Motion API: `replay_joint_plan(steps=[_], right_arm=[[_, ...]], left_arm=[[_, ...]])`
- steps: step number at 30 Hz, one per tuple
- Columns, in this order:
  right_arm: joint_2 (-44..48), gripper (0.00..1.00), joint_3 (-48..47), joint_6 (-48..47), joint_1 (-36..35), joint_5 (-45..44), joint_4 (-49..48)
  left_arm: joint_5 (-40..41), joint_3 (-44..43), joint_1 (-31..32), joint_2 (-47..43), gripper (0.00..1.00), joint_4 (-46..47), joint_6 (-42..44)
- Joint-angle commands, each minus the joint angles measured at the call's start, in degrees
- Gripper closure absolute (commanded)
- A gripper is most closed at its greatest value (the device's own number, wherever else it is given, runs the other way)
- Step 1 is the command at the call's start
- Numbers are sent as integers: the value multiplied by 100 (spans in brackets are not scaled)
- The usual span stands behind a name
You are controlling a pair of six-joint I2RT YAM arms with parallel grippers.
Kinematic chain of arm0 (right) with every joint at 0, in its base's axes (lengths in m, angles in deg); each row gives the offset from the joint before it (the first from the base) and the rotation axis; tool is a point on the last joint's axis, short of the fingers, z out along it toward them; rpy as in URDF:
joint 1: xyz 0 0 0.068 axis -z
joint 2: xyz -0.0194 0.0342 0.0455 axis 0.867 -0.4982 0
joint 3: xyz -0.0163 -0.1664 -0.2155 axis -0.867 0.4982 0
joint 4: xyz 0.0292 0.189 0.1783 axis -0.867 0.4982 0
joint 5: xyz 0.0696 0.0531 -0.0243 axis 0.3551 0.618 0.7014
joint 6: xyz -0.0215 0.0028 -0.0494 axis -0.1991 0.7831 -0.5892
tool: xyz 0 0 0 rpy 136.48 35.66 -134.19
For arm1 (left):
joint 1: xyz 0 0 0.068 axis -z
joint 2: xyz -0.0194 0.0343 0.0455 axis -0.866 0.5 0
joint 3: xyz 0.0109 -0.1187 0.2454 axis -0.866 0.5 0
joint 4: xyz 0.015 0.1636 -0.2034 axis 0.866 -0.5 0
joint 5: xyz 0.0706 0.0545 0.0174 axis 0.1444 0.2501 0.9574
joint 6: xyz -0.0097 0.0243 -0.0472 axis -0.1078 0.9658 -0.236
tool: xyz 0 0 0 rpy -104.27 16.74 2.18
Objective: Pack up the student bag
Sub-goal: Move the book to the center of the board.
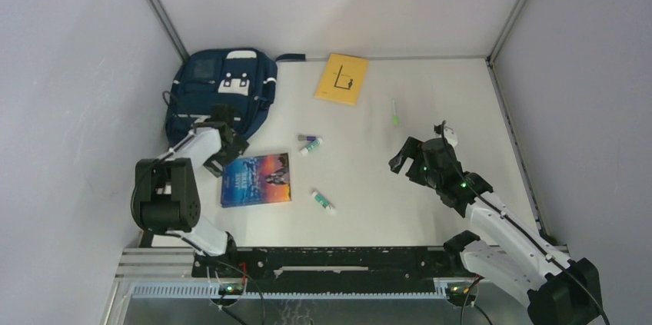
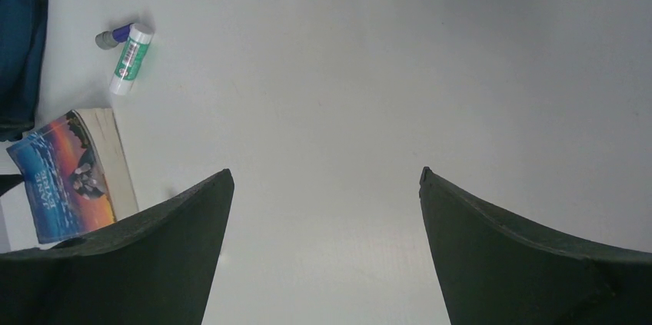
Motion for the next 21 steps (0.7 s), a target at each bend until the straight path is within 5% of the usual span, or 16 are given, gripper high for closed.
replay_joint_plan(steps=[1, 9, 13, 16, 21], right_arm=[[62, 0, -34, 79, 11, -120, -31], [227, 0, -8, 74, 6, -298, 133], [311, 0, 25, 103, 11, -331, 155], [358, 0, 45, 95, 10, -335, 183], [508, 0, 66, 79, 11, -400, 322]], left_arm=[[-365, 530, 620, -496, 5, -131, -198], [-462, 857, 1819, -1051, 5, -355, -346], [-379, 610, 1912, -1410, 3, -632, -127], [-469, 257, 1691, -1601, 0, -572, 520], [-855, -384, 370, -1421, 3, -688, 948]])
